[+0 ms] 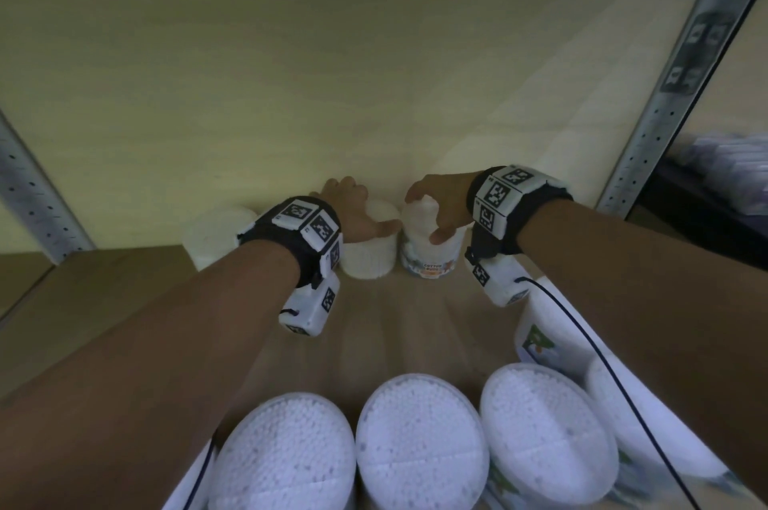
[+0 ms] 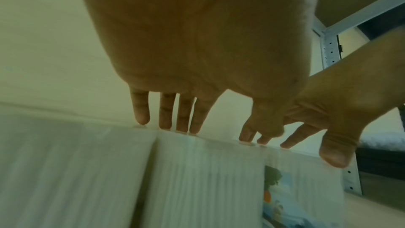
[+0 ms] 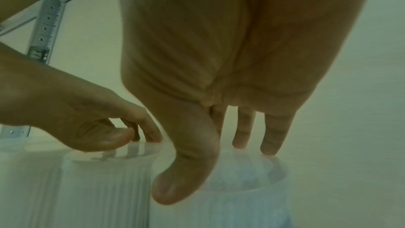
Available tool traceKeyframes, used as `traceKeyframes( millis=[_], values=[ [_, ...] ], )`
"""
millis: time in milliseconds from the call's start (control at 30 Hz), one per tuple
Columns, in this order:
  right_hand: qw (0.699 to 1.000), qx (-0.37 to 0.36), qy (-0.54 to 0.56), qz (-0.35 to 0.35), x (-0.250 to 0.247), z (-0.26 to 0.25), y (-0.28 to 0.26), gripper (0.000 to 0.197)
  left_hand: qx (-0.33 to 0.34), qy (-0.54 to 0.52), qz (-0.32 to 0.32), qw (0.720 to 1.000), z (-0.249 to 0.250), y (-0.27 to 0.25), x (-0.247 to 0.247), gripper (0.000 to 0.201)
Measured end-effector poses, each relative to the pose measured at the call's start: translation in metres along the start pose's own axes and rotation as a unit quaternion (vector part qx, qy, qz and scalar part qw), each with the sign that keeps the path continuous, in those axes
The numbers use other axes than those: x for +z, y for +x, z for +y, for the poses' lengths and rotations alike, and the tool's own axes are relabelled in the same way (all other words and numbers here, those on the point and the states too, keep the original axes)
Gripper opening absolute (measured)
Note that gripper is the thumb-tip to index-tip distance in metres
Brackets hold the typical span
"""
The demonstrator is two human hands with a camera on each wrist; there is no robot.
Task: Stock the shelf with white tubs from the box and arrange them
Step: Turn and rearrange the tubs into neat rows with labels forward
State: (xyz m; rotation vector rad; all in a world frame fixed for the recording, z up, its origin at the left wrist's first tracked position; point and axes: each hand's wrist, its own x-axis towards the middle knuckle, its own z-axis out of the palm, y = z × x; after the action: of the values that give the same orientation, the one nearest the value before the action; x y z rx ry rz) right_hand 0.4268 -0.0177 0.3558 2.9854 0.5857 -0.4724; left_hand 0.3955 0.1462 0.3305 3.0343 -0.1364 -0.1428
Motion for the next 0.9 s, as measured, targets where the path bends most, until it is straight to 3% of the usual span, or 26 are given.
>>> traceKeyframes(
  millis=[133,433,500,733,900],
  values=[
    [1.0,-0.004,-0.012,0.006,0.001,0.004,0.003,0.082,0.01,0.014,-0.015,1.0,0.002,-0.002,-0.001,0.086],
    [1.0,-0.018,-0.001,0.006,0.002,0.007,-0.002,0.081,0.035,0.044,-0.123,0.991,0.012,-0.003,-0.026,0.082],
    [1.0,-0.018,-0.001,0.011,0.002,0.006,-0.002,0.08,0.035,0.027,-0.116,0.992,0.011,-0.004,-0.025,0.085],
    [1.0,-0.012,-0.008,0.007,0.002,0.003,-0.005,0.079,-0.023,0.04,0.001,0.999,0.01,-0.007,-0.013,0.087],
    [1.0,-0.013,-0.014,0.009,0.001,0.001,-0.006,0.08,-0.029,0.027,-0.02,0.999,0.014,-0.006,-0.01,0.085]
  ],
)
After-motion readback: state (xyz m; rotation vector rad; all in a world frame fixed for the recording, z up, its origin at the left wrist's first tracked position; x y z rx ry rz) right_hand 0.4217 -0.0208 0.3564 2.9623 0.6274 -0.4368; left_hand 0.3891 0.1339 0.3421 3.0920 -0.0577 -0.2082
